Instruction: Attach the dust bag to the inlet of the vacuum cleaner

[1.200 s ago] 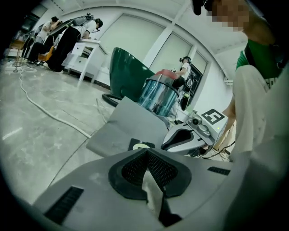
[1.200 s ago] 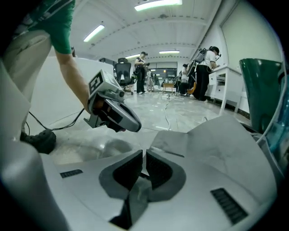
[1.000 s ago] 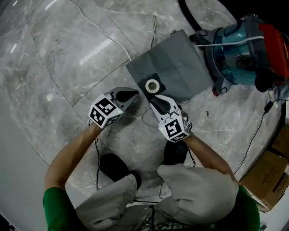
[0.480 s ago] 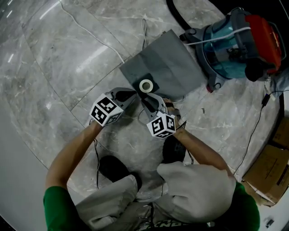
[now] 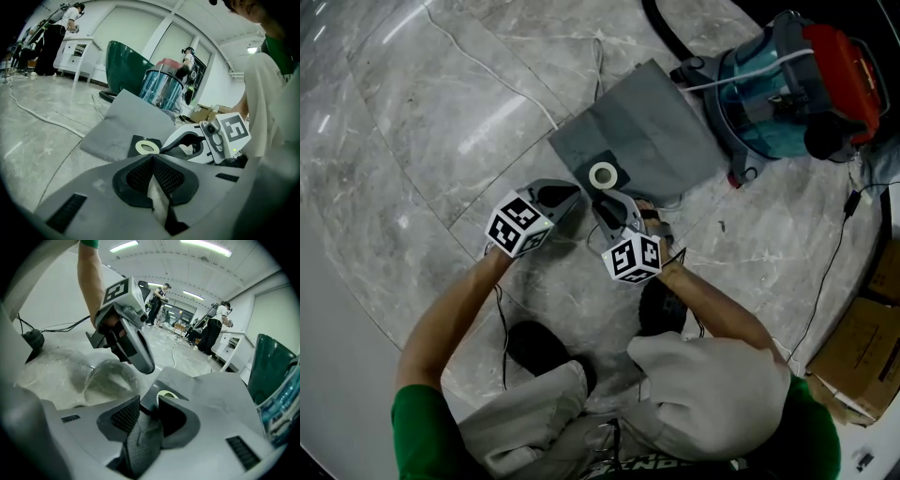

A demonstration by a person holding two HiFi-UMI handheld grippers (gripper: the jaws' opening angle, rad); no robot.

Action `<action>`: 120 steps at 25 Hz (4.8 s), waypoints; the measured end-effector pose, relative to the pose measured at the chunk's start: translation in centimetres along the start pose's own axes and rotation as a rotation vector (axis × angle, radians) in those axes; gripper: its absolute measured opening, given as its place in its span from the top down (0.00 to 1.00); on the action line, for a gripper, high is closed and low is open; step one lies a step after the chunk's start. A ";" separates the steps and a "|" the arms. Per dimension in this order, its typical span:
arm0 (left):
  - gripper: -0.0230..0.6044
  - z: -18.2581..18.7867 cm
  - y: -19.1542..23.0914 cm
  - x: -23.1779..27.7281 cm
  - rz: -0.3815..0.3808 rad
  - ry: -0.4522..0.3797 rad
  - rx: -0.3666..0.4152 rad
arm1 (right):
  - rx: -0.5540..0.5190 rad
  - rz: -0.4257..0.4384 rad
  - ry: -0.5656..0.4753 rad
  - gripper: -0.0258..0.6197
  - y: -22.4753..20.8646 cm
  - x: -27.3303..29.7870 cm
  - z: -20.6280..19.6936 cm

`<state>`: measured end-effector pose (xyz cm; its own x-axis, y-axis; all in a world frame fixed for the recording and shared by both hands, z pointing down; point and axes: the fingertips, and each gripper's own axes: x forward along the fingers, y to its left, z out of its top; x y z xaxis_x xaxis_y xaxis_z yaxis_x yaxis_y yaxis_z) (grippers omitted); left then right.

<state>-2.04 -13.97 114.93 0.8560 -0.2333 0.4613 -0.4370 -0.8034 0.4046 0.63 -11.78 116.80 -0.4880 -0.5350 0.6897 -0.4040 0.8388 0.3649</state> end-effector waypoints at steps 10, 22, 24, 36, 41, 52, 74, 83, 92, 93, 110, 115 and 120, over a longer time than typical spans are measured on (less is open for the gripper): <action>0.96 2.5 -0.3 0.8 -0.008 -0.017 0.045 | 0.126 -0.088 -0.073 0.77 -3.8 -2.3 1.6; 0.96 7.0 -0.9 4.4 -0.034 -0.050 0.103 | 0.200 -0.199 -0.059 0.80 -8.3 -3.3 0.9; 0.96 7.7 -1.1 4.9 -0.039 -0.058 0.108 | 0.213 -0.209 -0.051 0.83 -8.8 -3.3 0.6; 0.96 10.2 -0.7 6.0 -0.030 -0.067 0.153 | 0.264 -0.164 -0.050 0.93 -10.0 -2.7 -0.1; 0.96 12.9 0.3 4.3 0.001 -0.080 0.276 | 0.277 -0.131 -0.073 0.94 -10.5 -4.3 0.3; 0.96 20.7 -0.8 2.7 -0.100 -0.133 0.442 | 0.281 -0.163 -0.147 0.94 -13.2 -11.2 2.9; 0.86 28.0 -10.9 3.4 -0.466 -0.211 0.517 | 0.374 -0.313 -0.268 0.94 -20.8 -23.9 4.9; 0.88 29.5 -12.7 4.3 -0.480 -0.171 0.589 | 0.363 -0.336 -0.314 0.94 -22.6 -26.2 5.7; 0.90 34.4 -15.4 4.9 -0.492 -0.212 0.686 | 0.426 -0.415 -0.315 0.94 -25.3 -30.0 5.3; 0.90 35.0 -15.8 5.0 -0.490 -0.213 0.704 | 0.434 -0.423 -0.320 0.94 -25.6 -30.4 5.3; 0.90 41.4 -18.1 7.0 -0.432 -0.287 0.810 | 0.561 -0.530 -0.398 0.94 -30.3 -34.5 4.7; 0.90 42.1 -18.5 8.2 -0.422 -0.296 0.833 | 0.579 -0.546 -0.398 0.94 -31.4 -35.0 3.7; 0.90 42.4 -18.3 9.0 -0.436 -0.292 0.825 | 0.584 -0.520 -0.401 0.94 -31.9 -35.0 3.4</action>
<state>25.40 -24.59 78.13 0.9800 0.1381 0.1434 0.1695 -0.9565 -0.2373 27.95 -20.10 78.87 -0.3223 -0.9223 0.2134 -0.9287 0.3517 0.1178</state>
